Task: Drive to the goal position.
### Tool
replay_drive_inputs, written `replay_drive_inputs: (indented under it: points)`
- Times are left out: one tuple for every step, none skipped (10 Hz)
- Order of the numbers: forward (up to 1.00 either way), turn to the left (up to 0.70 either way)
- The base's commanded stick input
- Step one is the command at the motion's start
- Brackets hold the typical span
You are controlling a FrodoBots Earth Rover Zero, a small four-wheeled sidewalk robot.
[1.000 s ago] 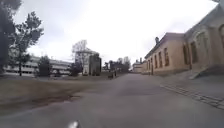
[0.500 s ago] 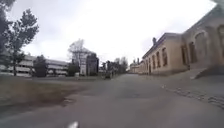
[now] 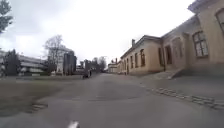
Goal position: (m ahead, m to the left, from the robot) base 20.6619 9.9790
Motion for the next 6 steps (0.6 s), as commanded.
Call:
replay_drive_inputs:
  points:
    - [0.45,-0.45]
    - [0.45,-0.45]
    - [0.44,-0.44]
    - [0.44,-0.44]
    - [0.45,-0.45]
    - [0.47,-0.42]
